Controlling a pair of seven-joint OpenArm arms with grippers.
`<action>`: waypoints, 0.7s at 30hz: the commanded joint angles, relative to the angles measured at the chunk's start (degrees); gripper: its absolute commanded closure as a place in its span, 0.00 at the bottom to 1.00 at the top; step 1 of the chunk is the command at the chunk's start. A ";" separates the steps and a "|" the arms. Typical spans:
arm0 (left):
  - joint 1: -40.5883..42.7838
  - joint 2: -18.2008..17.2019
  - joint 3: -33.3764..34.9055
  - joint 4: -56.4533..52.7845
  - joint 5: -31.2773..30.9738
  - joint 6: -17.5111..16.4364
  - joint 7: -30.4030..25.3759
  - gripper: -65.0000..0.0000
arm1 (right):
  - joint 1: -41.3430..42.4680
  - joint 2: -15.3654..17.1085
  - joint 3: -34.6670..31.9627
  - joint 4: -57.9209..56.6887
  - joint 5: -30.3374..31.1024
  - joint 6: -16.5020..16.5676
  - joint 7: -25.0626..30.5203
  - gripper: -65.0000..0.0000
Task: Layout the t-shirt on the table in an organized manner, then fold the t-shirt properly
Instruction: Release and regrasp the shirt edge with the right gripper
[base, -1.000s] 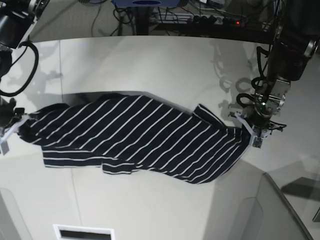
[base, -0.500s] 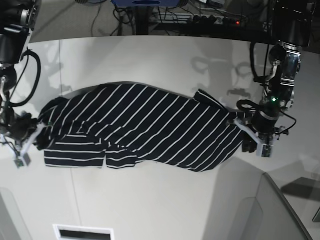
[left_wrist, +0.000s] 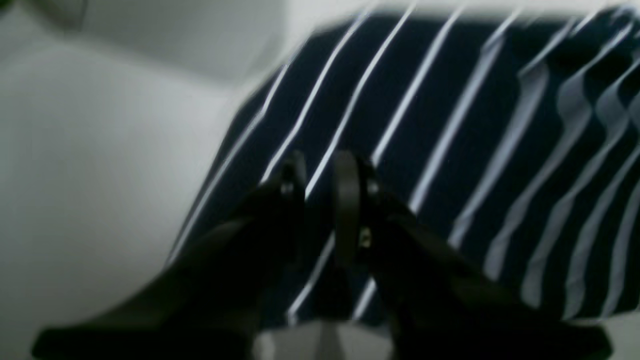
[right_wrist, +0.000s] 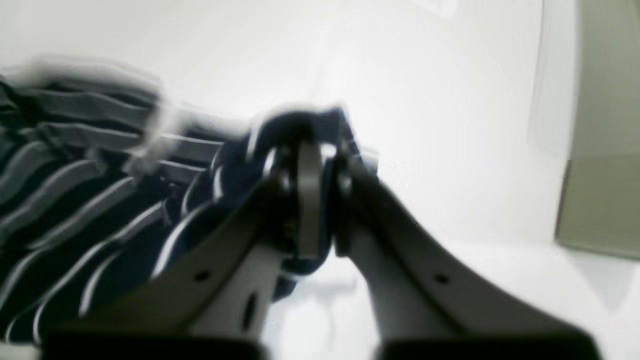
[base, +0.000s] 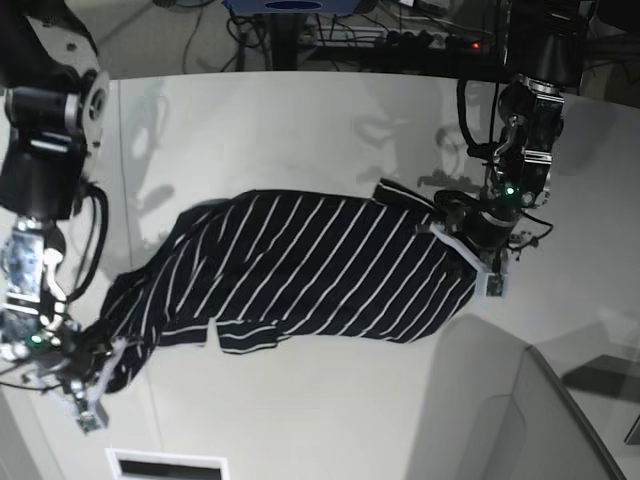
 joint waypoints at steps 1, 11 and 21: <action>-0.83 -0.30 -0.20 0.33 -0.24 -0.18 -1.44 0.84 | 2.12 -0.32 0.10 -1.48 -1.76 0.35 0.81 0.82; -0.13 -0.39 -0.55 -4.95 -0.24 -0.18 -6.98 0.84 | -13.45 -5.77 12.41 15.75 -0.88 0.52 -0.77 0.18; -1.80 -0.30 -0.20 -6.44 -0.24 -0.18 -7.06 0.84 | -29.88 -10.17 16.89 19.09 19.60 0.52 -7.37 0.35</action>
